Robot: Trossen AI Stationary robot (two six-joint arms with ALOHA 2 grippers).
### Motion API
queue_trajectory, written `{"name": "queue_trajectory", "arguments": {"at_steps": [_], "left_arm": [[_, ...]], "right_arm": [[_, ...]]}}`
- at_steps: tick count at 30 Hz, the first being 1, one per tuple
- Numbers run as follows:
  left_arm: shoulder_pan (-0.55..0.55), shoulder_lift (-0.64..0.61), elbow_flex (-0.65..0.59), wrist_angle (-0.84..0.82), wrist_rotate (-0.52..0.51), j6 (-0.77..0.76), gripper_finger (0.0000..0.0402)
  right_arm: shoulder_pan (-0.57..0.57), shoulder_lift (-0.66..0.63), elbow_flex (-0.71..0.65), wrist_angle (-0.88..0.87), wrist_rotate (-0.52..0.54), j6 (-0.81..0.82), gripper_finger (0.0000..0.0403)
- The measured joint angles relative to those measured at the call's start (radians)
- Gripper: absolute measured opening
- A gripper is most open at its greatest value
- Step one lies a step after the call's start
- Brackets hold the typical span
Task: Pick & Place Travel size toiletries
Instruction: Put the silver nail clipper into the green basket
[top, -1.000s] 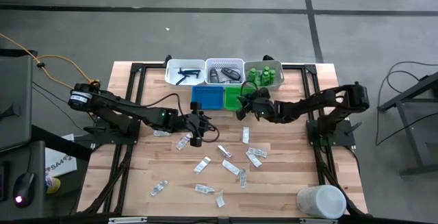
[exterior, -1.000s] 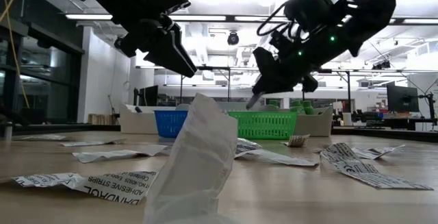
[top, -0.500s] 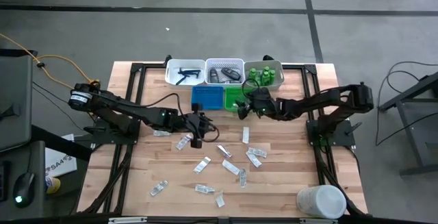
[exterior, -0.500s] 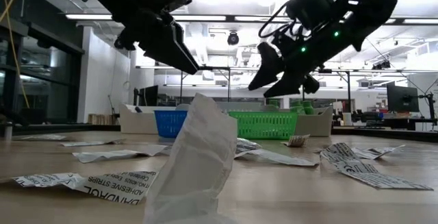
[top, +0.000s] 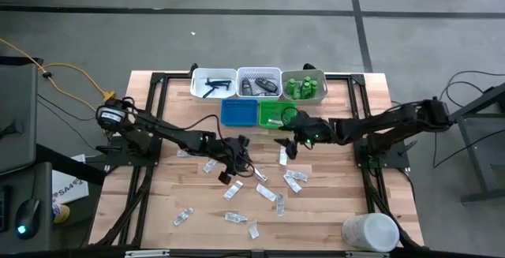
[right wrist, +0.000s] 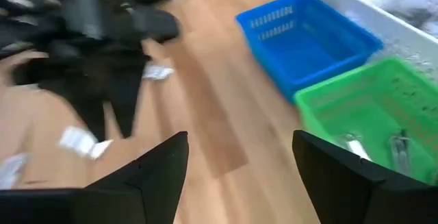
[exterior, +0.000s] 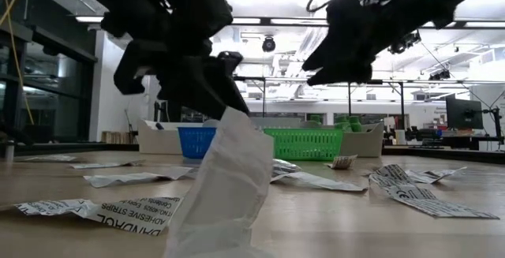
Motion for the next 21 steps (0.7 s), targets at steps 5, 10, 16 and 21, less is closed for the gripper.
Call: {"name": "queue_trajectory", "arguments": {"at_steps": [5,10,16,21], "left_arm": [[0.001,0.06,0.029,0.041,0.087,0.011,0.0172],[0.019,0.115,0.108,-0.028,0.118,0.018,0.0193],[0.043,0.18,0.199,-0.193,0.144,0.075,0.0217],[0.068,0.227,0.222,-0.231,0.145,0.112,0.021]], "right_arm": [[0.071,-0.019,0.0,-0.022,0.008,-0.002,0.0254],[0.109,-0.022,0.001,-0.022,0.011,-0.001,0.0254],[0.123,-0.022,0.001,-0.03,0.011,0.021,0.0254],[0.131,-0.022,0.001,-0.03,0.011,0.021,0.0254]]}}
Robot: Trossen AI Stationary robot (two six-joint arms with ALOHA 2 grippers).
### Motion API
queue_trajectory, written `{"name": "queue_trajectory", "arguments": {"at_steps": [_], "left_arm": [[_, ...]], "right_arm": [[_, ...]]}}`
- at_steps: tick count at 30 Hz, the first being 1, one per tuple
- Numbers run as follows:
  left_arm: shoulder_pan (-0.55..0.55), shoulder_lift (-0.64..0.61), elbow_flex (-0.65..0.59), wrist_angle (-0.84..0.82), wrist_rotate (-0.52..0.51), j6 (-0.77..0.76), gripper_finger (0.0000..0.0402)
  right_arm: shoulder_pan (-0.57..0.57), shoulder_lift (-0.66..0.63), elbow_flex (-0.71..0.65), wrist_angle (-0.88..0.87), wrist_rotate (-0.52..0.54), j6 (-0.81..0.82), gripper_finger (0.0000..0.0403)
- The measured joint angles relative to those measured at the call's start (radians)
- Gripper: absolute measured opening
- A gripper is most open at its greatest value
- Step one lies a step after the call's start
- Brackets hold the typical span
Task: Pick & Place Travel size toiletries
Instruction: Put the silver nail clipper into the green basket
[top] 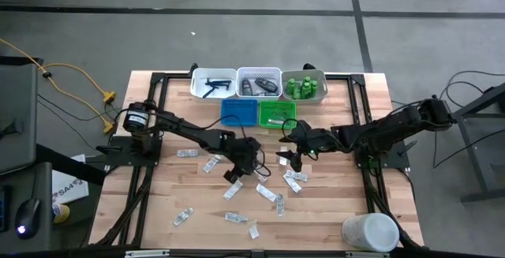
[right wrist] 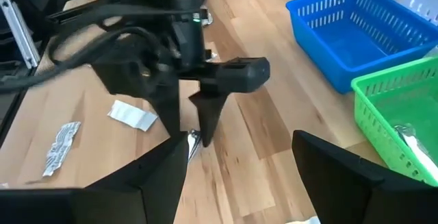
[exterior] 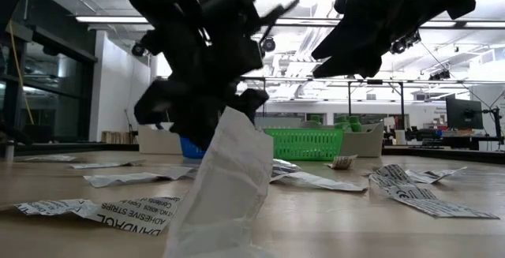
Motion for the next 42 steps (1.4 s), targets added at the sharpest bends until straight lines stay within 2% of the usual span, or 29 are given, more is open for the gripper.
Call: {"name": "queue_trajectory", "arguments": {"at_steps": [9,16,24,30,32,36,42], "left_arm": [[0.031,0.014,0.01,-0.003,0.007,0.001,0.0181],[0.031,0.04,0.011,-0.006,0.075,0.0,0.0133],[0.031,0.065,0.012,0.001,0.102,-0.001,0.0107],[0.036,0.059,0.012,-0.019,0.104,-0.001,0.0051],[0.038,0.057,0.011,-0.021,0.104,-0.005,0.0052],[0.042,0.033,0.008,-0.046,0.083,-0.016,0.0052],[0.043,-0.004,0.005,-0.045,-0.036,-0.024,0.0052]], "right_arm": [[-0.001,0.0,0.0,0.0,0.001,0.0,0.0254],[-0.001,0.0,0.0,0.0,0.001,0.001,0.0254],[-0.001,0.001,0.0,0.001,0.001,0.01,0.0254],[0.006,0.001,0.0,-0.01,-0.006,0.03,0.0254],[0.02,0.001,0.0,-0.038,0.001,0.03,0.0254],[0.07,0.042,0.0,-0.084,0.04,0.03,0.0254],[0.161,0.171,-0.002,-0.062,0.139,0.026,0.0254]]}}
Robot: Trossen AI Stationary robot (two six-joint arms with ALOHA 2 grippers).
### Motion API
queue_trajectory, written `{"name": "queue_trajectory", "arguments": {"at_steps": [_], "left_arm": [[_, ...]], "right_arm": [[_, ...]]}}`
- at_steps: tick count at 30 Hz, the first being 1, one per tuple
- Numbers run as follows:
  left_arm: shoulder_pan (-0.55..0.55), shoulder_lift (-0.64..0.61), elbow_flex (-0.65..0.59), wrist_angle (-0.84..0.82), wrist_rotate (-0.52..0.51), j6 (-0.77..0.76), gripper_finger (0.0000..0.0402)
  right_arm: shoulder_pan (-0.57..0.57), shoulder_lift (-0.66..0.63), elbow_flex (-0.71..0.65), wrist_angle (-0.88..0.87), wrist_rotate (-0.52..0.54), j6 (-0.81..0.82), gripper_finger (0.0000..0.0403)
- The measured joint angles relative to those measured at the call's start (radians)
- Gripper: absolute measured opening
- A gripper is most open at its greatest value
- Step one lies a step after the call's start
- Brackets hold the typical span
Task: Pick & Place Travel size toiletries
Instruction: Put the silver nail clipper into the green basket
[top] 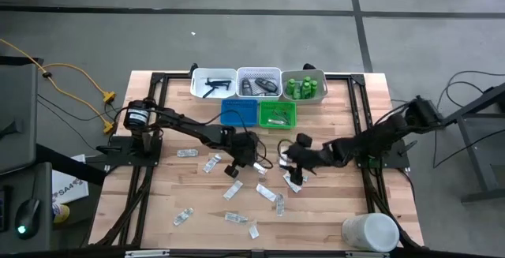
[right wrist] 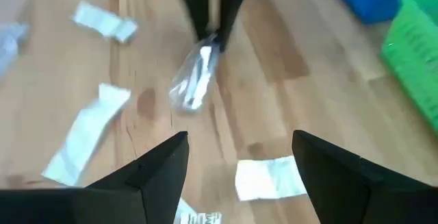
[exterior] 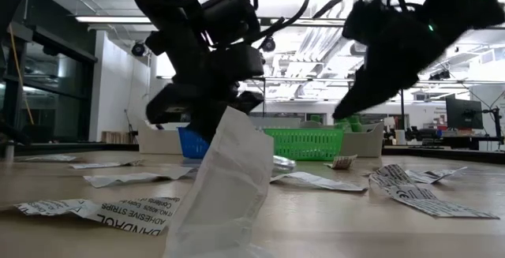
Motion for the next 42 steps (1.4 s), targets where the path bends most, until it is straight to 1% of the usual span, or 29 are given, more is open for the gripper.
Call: {"name": "queue_trajectory", "arguments": {"at_steps": [4,9,11,15,21,27,30,33,35,42], "left_arm": [[0.0,-0.015,0.0,0.043,-0.078,-0.011,0.0052],[0.0,-0.016,0.0,0.086,-0.144,-0.03,0.0052],[0.0,-0.016,0.0,0.091,-0.157,-0.03,0.0052],[0.0,-0.016,0.001,0.105,-0.21,-0.047,0.0052],[-0.001,-0.016,0.001,0.124,-0.217,-0.049,0.0052],[-0.016,-0.018,0.002,0.161,-0.215,-0.051,0.0052],[-0.016,-0.018,0.002,0.159,-0.215,-0.051,0.0052],[-0.016,-0.018,0.002,0.159,-0.215,-0.055,0.0052],[-0.015,-0.018,0.002,0.158,-0.216,-0.055,0.0052],[-0.015,-0.019,0.002,0.158,-0.215,-0.059,0.0052]], "right_arm": [[0.042,0.106,0.0,0.107,0.067,-0.034,0.0254],[0.074,0.223,0.001,0.304,0.213,-0.162,0.0254],[0.076,0.263,0.002,0.366,0.248,-0.212,0.0254],[0.072,0.318,0.002,0.431,0.257,-0.262,0.0254],[0.042,0.353,0.002,0.471,0.264,-0.266,0.0254],[0.0,0.354,0.002,0.475,0.262,-0.269,0.0254],[-0.013,0.354,0.002,0.478,0.243,-0.28,0.025],[-0.015,0.354,0.002,0.484,0.232,-0.285,0.0228],[-0.015,0.354,0.002,0.494,0.23,-0.291,0.0201],[-0.012,0.354,0.002,0.498,0.206,-0.291,0.0085]]}}
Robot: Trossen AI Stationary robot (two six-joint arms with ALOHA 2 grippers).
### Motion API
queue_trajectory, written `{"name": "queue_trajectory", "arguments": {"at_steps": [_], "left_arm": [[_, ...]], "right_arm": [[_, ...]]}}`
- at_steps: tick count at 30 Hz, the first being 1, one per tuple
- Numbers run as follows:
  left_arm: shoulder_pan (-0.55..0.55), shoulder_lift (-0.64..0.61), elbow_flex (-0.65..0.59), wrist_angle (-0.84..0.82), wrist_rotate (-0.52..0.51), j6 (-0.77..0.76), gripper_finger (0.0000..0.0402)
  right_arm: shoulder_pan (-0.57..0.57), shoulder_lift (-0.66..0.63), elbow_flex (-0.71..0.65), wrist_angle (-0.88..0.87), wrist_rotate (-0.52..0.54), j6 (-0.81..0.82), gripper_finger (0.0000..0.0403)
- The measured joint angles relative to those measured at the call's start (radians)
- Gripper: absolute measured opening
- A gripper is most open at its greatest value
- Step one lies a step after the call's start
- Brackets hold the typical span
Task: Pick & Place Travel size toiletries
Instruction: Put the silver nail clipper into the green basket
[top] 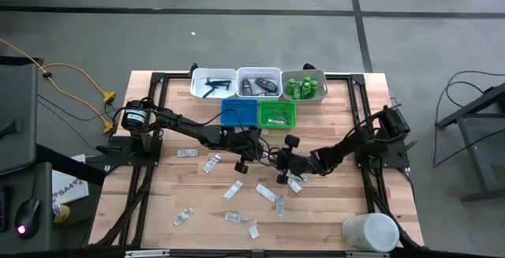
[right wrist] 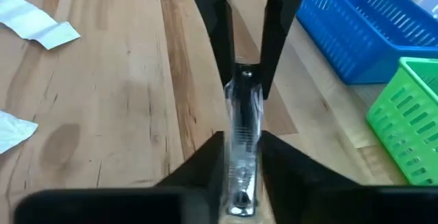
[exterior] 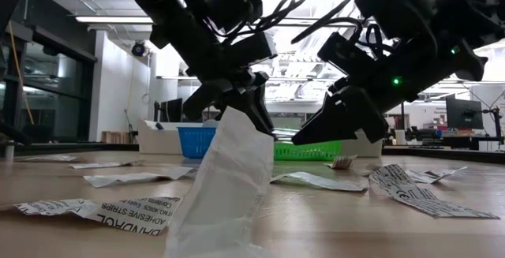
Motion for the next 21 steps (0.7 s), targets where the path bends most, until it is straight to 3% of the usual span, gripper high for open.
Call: {"name": "queue_trajectory", "arguments": {"at_steps": [3,11,17,21], "left_arm": [[0.0,0.0,0.0,-0.002,-0.006,-0.015,0.0052],[0.0,0.0,0.0,-0.003,0.001,-0.032,0.0054],[0.001,0.0,0.002,0.001,0.0,-0.042,0.0152],[0.001,-0.009,0.003,-0.02,-0.054,-0.049,0.0201]], "right_arm": [[0.0,0.0,0.0,-0.001,-0.001,0.003,0.0043],[-0.001,0.0,0.0,-0.005,-0.022,0.029,0.0042],[0.0,-0.001,0.0,-0.007,-0.043,0.048,0.0042],[0.0,-0.001,0.0,-0.012,-0.039,0.051,0.0042]]}}
